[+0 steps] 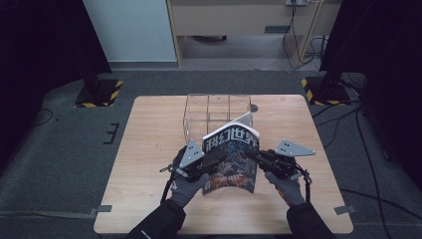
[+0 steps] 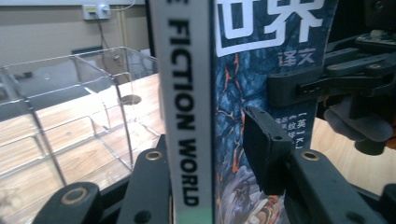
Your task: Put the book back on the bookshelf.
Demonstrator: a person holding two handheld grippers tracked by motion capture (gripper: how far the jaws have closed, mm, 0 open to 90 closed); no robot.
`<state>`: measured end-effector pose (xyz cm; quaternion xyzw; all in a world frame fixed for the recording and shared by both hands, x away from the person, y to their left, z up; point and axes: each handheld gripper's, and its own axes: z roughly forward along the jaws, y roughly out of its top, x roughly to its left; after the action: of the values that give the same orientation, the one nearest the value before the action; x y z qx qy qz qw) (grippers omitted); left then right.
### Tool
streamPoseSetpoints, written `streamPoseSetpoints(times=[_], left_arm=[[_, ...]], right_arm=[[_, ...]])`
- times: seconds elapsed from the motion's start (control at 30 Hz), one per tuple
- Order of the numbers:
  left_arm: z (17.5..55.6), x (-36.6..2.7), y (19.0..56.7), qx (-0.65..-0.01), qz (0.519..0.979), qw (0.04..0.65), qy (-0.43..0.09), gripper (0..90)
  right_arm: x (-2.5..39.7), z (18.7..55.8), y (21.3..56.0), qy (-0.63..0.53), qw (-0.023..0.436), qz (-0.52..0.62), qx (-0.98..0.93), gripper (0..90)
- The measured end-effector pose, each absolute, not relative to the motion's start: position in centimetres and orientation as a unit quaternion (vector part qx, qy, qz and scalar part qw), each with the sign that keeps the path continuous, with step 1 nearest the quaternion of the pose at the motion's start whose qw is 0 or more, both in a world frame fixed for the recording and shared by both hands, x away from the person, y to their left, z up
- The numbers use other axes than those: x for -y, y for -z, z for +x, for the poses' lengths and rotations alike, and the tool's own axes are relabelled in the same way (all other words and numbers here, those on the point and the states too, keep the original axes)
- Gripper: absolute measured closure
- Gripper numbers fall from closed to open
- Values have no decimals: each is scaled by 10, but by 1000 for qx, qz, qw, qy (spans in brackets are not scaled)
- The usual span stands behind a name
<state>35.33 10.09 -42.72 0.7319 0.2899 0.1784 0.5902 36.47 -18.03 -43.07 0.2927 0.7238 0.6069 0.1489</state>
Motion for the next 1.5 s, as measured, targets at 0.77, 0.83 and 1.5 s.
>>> streamPoseSetpoints(times=[0.77, 0.83, 1.5], left_arm=[[347, -97, 418, -305, 740, 573, -176, 818], [345, -96, 416, -304, 740, 576, -170, 818], [335, -102, 396, -296, 737, 584, -167, 819]], right_arm=[[187, 369, 432, -597, 150, 327, -717, 731], [188, 370, 433, -596, 153, 334, -714, 684], [199, 375, 438, -575, 194, 380, -698, 406]])
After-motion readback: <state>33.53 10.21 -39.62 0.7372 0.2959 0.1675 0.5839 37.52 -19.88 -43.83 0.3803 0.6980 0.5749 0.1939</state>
